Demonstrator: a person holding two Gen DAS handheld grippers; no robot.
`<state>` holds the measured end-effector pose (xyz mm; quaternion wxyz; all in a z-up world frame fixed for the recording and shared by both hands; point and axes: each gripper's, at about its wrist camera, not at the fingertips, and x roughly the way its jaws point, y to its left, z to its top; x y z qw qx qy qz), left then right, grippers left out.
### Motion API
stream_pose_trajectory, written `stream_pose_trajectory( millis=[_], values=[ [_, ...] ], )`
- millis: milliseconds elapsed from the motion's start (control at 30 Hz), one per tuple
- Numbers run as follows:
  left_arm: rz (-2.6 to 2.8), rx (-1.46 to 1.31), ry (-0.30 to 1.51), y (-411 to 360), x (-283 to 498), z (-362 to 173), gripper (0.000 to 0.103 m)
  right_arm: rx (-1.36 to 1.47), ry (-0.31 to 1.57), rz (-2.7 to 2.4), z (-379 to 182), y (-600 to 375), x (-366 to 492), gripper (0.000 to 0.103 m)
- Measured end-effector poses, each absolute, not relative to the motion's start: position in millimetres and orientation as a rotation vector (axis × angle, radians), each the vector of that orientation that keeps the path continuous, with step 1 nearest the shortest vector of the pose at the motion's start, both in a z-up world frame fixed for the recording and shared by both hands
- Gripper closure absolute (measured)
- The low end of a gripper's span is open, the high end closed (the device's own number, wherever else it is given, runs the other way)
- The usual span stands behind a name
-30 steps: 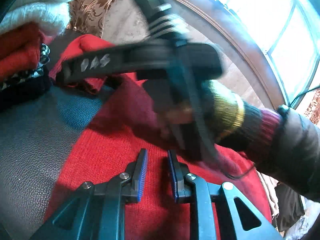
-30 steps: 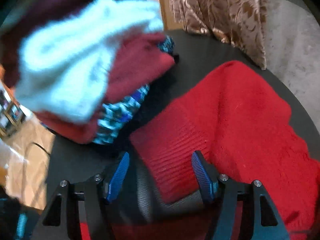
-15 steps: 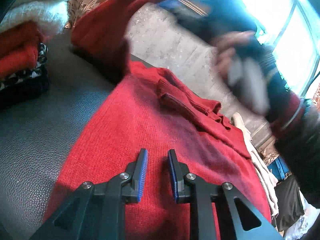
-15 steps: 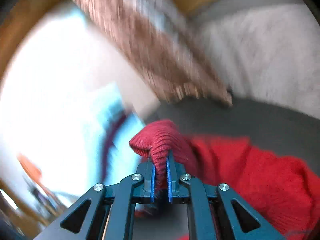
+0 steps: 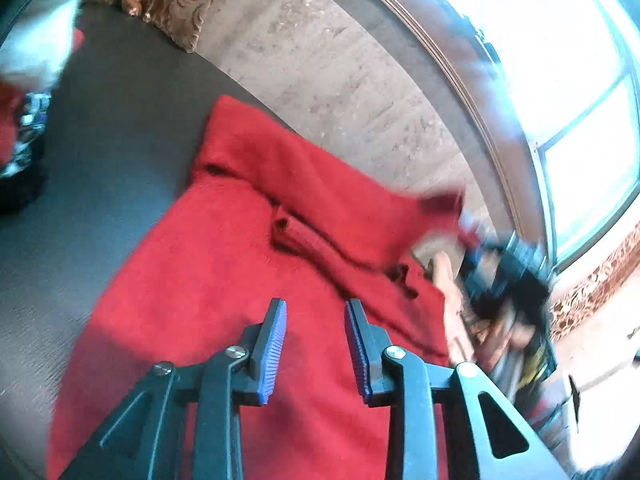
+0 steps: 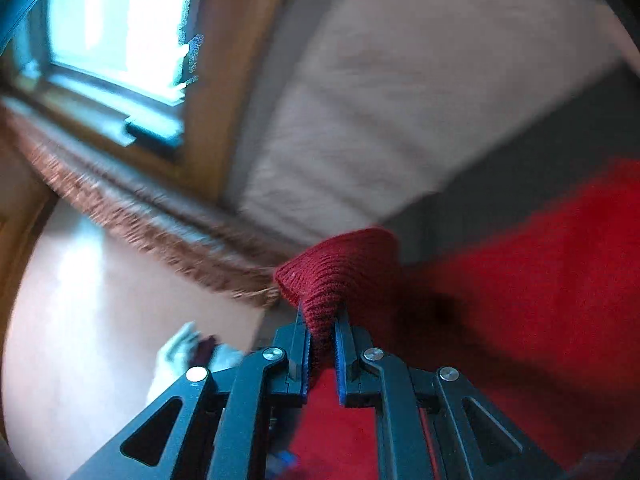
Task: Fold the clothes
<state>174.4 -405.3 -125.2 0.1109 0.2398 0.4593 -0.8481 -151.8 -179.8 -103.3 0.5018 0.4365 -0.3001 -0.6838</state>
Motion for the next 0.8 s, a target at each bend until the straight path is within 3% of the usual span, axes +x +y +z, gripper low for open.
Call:
stream_pose_trajectory(
  millis=[233, 300, 333, 367, 433, 533, 800],
  values=[
    [-2.437, 0.756, 1.387, -415, 134, -135, 0.07, 1.145, -0.783, -1.689, -143, -143, -181, 0.089],
    [-2.429, 0.773, 1.371, -419, 131, -136, 0.07, 1.161, -0.809, -1.637, -144, -147, -187, 0.078],
    [-2.419, 0.773, 1.365, -422, 127, -137, 0.07, 1.168, -0.804, -1.635, -144, -148, -190, 0.056],
    [-2.407, 0.772, 1.359, -426, 123, -138, 0.07, 1.164, -0.766, -1.657, -141, -152, -190, 0.05],
    [-2.375, 0.761, 1.375, -434, 121, -140, 0.07, 1.161, -0.664, -1.702, -133, -163, -189, 0.055],
    [-2.322, 0.721, 1.405, -445, 129, -142, 0.07, 1.146, -0.479, -1.767, -114, -177, -182, 0.092],
    [-2.288, 0.651, 1.497, -462, 155, -139, 0.069, 0.878, -0.48, -1.717, -13, -174, -162, 0.093]
  ],
)
